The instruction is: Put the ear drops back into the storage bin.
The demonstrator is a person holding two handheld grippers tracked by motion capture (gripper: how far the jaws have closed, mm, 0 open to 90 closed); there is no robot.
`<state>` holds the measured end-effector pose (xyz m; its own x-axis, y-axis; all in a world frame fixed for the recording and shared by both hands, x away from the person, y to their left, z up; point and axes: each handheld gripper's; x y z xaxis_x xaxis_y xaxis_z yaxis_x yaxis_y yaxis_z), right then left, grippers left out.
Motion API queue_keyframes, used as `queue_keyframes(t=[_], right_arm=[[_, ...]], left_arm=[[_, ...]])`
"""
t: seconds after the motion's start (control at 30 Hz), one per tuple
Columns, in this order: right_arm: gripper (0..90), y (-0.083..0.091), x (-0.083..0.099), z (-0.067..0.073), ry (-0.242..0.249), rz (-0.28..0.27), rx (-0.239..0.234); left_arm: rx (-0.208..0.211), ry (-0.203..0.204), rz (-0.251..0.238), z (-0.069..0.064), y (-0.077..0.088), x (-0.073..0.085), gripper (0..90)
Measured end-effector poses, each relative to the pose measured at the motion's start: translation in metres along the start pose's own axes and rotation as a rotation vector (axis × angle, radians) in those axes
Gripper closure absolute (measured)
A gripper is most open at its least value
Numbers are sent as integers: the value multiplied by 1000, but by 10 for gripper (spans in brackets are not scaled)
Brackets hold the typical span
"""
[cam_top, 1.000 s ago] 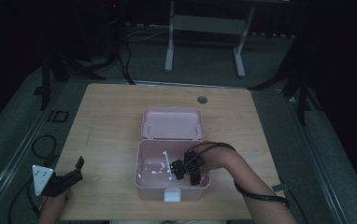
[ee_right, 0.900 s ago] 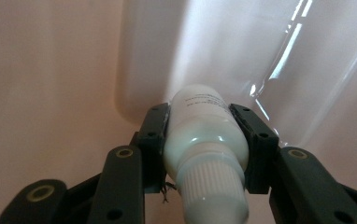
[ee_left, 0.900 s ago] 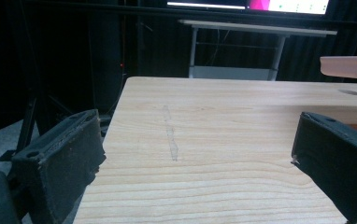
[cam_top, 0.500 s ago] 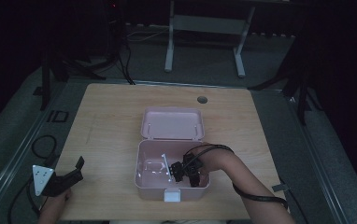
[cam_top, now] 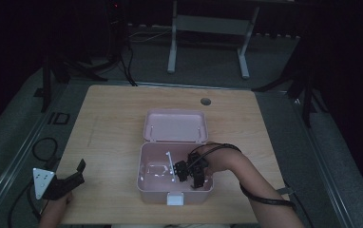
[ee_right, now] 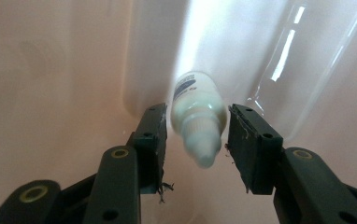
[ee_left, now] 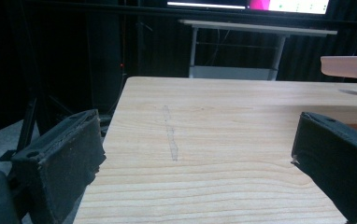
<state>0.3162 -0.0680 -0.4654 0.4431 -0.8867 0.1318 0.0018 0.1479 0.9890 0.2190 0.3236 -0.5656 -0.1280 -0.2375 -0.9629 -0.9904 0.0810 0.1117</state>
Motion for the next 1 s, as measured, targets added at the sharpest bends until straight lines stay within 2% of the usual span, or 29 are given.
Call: queue_keyframes(t=[0.27,0.43,0.7,0.97,1.0], right_arm=[[566,23,5,4,-3,-28,41],[555,41,10,7,-9,-68,74],[527,58,19,10,-52,-96,103],[428,82,32,17,-84,-168,175],[396,88,37,19,-104,-182,194]], left_arm=[[0,0,0,0,0,0,23],[0,1,-2,0,0,0,23],[-2,1,-1,0,0,0,24],[-2,1,0,0,0,0,24],[-2,0,0,0,0,0,24]])
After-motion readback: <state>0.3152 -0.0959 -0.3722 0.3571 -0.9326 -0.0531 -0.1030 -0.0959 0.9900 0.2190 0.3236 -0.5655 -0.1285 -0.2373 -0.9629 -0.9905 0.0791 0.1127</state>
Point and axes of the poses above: each handheld gripper's, and its own axes: y roughly backward along the jaws, x roughly out of its underside, z roughly to its left, and after that the axes turned 11 degrees about y, right-handed
